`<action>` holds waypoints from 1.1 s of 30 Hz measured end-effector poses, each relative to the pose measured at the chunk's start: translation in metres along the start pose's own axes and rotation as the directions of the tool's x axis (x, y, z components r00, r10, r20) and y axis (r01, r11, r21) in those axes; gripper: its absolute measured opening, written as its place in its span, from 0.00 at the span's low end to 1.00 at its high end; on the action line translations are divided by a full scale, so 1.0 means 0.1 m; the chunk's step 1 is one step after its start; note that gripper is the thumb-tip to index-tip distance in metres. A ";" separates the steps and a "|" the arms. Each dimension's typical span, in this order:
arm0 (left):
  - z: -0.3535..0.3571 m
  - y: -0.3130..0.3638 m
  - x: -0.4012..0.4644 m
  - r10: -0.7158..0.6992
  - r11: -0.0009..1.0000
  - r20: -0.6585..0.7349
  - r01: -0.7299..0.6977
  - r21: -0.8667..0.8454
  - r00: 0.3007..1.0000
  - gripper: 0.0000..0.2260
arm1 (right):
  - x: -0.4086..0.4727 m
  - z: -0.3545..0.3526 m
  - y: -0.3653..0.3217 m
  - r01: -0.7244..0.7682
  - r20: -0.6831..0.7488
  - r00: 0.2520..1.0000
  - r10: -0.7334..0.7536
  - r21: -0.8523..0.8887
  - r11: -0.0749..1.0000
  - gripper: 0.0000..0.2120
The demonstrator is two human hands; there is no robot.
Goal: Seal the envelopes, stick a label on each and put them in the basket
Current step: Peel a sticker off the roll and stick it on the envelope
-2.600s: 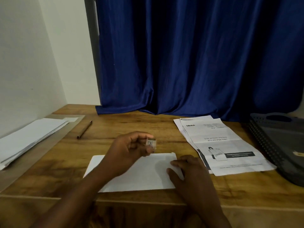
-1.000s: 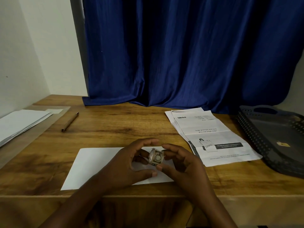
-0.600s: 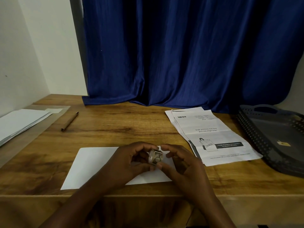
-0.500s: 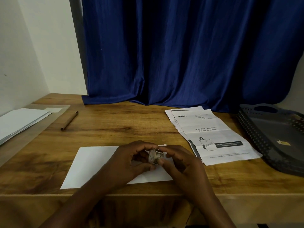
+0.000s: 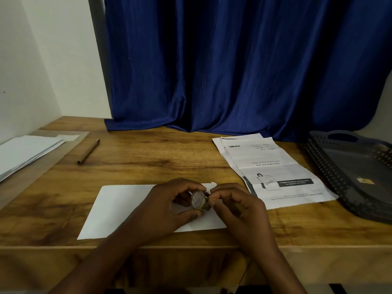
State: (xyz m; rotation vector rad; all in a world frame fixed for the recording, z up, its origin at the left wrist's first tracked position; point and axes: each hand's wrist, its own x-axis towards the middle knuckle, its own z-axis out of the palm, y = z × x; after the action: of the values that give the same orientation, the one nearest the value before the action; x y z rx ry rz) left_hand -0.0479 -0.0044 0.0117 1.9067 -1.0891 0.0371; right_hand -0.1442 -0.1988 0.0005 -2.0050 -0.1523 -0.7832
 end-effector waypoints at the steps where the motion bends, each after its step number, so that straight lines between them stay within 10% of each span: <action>1: 0.00 0.00 0.00 -0.007 1.000 -0.004 0.007 0.000 1.000 0.21 | 0.00 0.00 -0.01 0.009 -0.006 1.000 -0.009 0.006 1.000 0.04; 20: 0.03 -0.04 -0.01 -0.054 0.987 -0.041 0.047 -0.154 0.998 0.14 | -0.02 -0.05 -0.10 0.056 -0.022 0.998 -0.054 0.105 0.993 0.02; 33: -0.02 -0.11 0.02 -0.085 0.979 -0.092 0.067 -0.192 0.992 0.14 | 0.03 -0.11 -0.04 -0.195 -0.107 0.969 0.222 0.222 0.955 0.11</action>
State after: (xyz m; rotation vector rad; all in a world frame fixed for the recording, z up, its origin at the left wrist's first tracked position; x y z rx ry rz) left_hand -0.0385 -0.0024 0.0063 1.7550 -0.9186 -0.0140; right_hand -0.1486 -0.2057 0.0093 -1.7318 0.0523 -0.7280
